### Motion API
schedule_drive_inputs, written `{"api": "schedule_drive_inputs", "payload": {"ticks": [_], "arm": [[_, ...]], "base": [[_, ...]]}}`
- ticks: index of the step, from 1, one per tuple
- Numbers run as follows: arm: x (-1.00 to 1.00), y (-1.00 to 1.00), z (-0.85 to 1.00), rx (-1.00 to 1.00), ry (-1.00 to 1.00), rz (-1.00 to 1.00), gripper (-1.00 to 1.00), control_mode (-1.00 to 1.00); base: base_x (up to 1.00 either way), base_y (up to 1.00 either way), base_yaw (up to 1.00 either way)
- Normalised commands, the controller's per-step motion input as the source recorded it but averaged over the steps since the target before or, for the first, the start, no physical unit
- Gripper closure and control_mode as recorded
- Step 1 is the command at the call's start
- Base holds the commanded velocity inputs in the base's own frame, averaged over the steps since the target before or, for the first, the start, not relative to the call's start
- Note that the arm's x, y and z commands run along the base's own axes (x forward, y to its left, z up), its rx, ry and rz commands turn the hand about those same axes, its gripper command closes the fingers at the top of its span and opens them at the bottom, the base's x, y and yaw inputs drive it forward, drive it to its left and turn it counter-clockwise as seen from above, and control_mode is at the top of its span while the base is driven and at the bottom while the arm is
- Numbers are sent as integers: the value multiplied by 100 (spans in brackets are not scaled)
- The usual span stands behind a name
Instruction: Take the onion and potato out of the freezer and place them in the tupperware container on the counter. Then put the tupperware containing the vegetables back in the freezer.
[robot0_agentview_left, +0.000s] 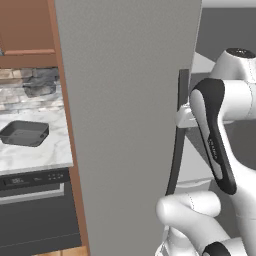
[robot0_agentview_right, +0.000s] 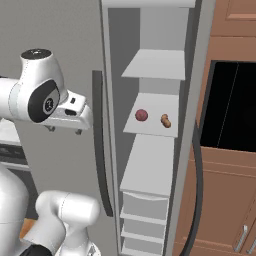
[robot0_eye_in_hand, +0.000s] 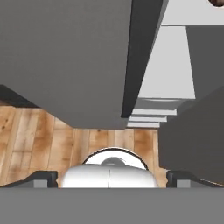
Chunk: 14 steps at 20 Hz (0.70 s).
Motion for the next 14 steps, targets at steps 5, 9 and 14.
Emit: {"api": "schedule_drive_inputs", "payload": {"ticks": [5, 9, 14], "arm": [[-31, -3, -13, -1, 13, 0, -100, -100], [-1, 0, -15, 0, 6, 0, -100, -100], [0, 0, 0, 0, 0, 0, -100, 100]], "base": [[0, 0, 0], [0, 0, 0], [10, -15, -1]]}}
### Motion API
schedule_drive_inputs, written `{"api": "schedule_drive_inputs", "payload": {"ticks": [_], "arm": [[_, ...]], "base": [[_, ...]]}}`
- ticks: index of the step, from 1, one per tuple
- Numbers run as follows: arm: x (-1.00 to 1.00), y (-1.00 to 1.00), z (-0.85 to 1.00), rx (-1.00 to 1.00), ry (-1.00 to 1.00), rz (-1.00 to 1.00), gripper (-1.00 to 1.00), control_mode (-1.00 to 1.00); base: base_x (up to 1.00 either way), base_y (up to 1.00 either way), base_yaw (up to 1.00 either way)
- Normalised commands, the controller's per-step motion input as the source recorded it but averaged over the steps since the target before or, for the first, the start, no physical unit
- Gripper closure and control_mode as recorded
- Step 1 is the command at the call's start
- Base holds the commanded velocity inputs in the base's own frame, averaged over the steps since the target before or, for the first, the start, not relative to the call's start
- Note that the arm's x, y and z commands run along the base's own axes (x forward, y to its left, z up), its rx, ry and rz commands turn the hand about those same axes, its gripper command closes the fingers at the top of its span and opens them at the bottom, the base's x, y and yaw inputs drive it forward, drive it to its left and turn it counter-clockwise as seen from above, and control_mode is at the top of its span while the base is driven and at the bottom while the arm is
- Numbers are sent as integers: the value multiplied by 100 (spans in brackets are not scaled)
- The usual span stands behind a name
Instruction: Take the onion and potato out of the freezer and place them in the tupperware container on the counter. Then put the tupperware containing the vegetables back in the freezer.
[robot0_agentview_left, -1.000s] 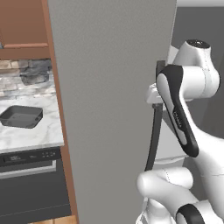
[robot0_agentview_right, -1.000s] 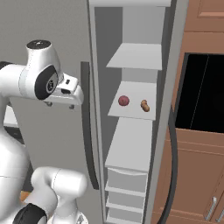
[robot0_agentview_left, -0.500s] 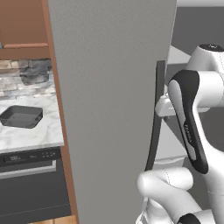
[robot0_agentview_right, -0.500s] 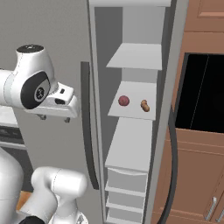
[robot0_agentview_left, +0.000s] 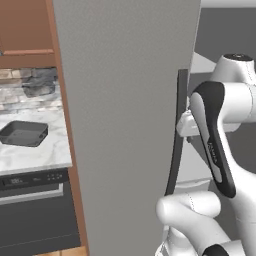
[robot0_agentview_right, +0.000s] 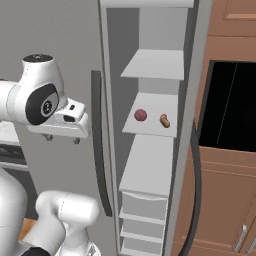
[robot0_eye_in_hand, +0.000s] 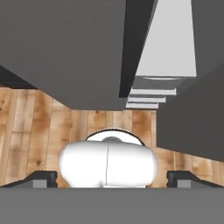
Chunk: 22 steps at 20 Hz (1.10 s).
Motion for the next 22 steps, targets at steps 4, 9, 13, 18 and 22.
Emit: {"api": "schedule_drive_inputs", "payload": {"ticks": [4, 9, 13, 18, 22], "arm": [[0, 0, 0, 0, 0, 0, -100, 100], [0, 0, 0, 0, 0, 0, -100, 100], [0, 0, 0, 0, 0, 0, -100, 100], [18, -30, 0, 0, 0, 0, -100, -100], [1, -73, -6, 0, 0, 0, -100, -100]], "base": [[28, -59, 0], [52, -27, 0], [77, -11, 0], [28, -13, 0], [0, 0, 0]]}}
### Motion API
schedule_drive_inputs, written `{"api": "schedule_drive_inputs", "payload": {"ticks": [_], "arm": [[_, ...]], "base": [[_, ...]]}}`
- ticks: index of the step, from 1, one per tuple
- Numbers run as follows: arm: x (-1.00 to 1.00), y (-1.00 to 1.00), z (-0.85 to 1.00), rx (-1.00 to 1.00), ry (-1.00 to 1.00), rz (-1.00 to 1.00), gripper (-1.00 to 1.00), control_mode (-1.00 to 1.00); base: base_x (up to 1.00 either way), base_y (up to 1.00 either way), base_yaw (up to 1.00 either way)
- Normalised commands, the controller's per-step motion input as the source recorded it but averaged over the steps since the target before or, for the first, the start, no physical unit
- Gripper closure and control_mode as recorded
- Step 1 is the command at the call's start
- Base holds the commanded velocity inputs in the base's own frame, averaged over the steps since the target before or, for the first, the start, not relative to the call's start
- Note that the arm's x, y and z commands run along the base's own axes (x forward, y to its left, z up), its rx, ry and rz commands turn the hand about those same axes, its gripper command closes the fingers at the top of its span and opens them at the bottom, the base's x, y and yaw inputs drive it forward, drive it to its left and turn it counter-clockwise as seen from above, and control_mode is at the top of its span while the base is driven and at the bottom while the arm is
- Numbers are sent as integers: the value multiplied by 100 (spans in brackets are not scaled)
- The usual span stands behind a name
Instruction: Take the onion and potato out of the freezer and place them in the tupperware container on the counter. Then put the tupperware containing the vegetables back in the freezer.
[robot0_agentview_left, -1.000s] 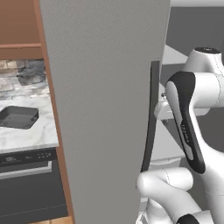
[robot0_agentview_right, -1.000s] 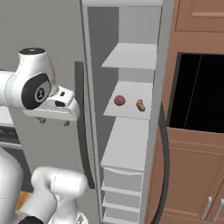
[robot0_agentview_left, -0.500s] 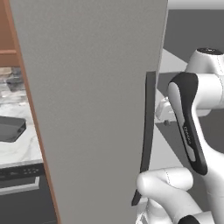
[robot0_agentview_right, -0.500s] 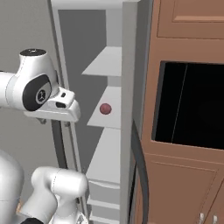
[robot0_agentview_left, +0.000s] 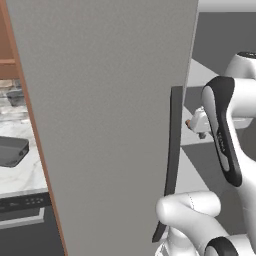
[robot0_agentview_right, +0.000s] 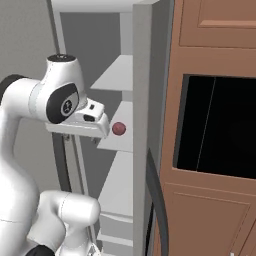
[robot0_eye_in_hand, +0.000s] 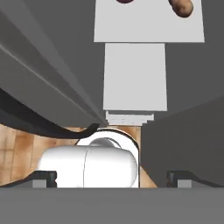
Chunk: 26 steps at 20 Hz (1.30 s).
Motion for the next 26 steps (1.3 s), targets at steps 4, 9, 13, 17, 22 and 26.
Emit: {"api": "schedule_drive_inputs", "payload": {"ticks": [4, 9, 13, 17, 22, 26], "arm": [[34, -45, -11, -1, -6, 0, -100, -100], [46, -30, -14, -8, -11, 0, -100, -100], [42, -32, -26, -13, -8, 0, -100, -100], [47, -27, -30, -13, 0, 0, -100, -100], [51, -14, -30, -5, 0, 1, -100, -100], [40, -14, -22, 0, -4, 3, -100, -100]], "base": [[0, 0, 0], [0, 0, 0], [0, 0, 0], [0, 0, 0], [0, 0, 0], [0, 0, 0]]}}
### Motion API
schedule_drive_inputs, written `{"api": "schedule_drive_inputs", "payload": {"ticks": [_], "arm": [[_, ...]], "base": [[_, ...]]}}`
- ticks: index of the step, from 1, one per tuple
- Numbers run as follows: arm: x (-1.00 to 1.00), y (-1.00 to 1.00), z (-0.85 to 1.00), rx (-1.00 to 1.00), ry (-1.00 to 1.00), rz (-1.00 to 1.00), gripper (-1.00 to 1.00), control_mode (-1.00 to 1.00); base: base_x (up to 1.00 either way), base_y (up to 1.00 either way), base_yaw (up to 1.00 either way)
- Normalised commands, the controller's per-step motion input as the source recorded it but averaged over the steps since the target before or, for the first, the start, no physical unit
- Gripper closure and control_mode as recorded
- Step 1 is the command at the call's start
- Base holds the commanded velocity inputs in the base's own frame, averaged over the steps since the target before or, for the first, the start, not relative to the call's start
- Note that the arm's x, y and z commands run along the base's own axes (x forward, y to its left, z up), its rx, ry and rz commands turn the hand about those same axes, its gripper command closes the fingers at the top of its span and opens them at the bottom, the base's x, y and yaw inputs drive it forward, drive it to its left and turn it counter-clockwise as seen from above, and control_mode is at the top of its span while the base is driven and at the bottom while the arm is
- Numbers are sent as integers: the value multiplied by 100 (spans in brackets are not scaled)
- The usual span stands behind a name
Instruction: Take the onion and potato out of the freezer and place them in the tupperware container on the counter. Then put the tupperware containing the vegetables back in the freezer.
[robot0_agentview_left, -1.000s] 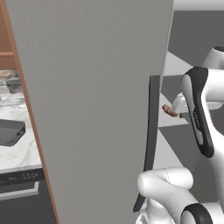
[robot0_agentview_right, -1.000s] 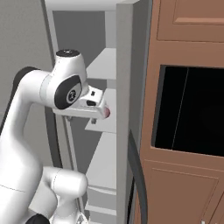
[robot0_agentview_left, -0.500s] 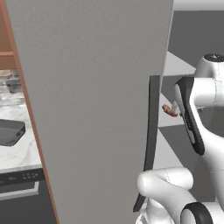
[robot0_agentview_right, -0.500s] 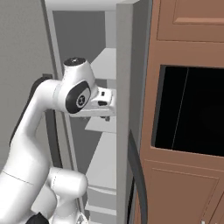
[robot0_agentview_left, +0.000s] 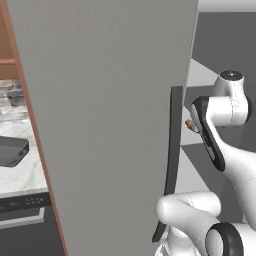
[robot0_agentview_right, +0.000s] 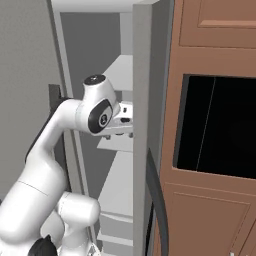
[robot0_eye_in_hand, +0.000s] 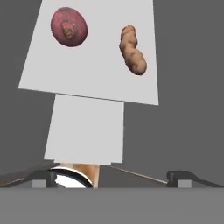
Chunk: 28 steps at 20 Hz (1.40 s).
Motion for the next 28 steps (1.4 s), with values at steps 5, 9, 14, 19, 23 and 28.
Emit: {"api": "schedule_drive_inputs", "payload": {"ticks": [5, 9, 14, 19, 23, 28], "arm": [[34, -18, -18, 0, -9, 2, -100, -100], [45, -10, -17, 0, -5, 1, -100, -100], [44, -8, -19, 0, 0, 2, -100, -100], [48, -8, -23, 3, 0, 2, -100, -100], [50, -8, -22, 2, 0, 2, -100, -100], [45, -9, -24, 0, 0, 2, -100, -100]], "base": [[0, 0, 0], [0, 0, 0], [0, 0, 0], [0, 0, 0], [0, 0, 0], [0, 0, 0]]}}
